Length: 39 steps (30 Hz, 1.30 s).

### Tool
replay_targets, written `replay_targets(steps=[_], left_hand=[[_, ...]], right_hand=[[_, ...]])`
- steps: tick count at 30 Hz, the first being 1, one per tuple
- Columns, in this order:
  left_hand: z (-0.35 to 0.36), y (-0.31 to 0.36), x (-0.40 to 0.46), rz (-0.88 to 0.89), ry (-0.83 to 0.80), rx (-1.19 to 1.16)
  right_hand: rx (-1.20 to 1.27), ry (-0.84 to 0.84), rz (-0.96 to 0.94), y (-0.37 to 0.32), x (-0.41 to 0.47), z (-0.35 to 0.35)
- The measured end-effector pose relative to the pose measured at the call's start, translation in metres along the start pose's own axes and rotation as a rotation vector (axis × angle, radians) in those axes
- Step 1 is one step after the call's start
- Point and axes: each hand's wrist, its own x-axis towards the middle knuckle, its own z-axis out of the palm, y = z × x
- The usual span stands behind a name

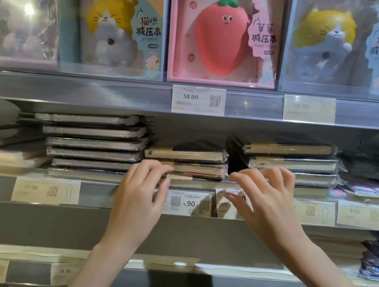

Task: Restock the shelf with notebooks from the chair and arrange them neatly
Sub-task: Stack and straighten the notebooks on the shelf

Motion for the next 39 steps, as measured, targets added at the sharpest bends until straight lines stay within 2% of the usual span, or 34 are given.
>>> replay_targets(steps=[2,6,12,19,23,29,32,35,39], left_hand=[[-0.001,-0.002,0.002,-0.018,0.018,0.041],[0.006,0.003,0.001,-0.030,-0.060,0.086],[0.015,0.015,-0.002,-0.026,-0.032,0.053],[0.022,0.037,0.007,0.003,-0.046,0.065],[0.019,0.032,0.010,0.017,-0.060,0.067],[-0.001,0.014,0.009,-0.087,-0.015,0.218],[0.000,0.018,0.010,-0.142,-0.073,0.132],[0.002,0.021,0.009,-0.198,-0.107,0.003],[0.002,0.023,0.009,-0.192,-0.107,-0.025]], right_hand=[[-0.006,-0.030,-0.013,-0.001,0.004,0.001],[-0.034,-0.090,-0.052,-0.003,0.009,0.013],[-0.167,-0.058,-0.126,0.001,0.003,0.016],[-0.212,-0.043,-0.060,0.015,0.001,0.019],[-0.208,-0.105,0.019,0.012,0.002,0.016],[-0.228,-0.219,0.099,-0.001,0.008,0.015],[-0.178,-0.252,0.133,-0.004,0.011,0.016],[-0.107,-0.213,0.155,-0.006,0.012,0.017],[-0.067,-0.199,0.169,-0.005,0.010,0.019]])
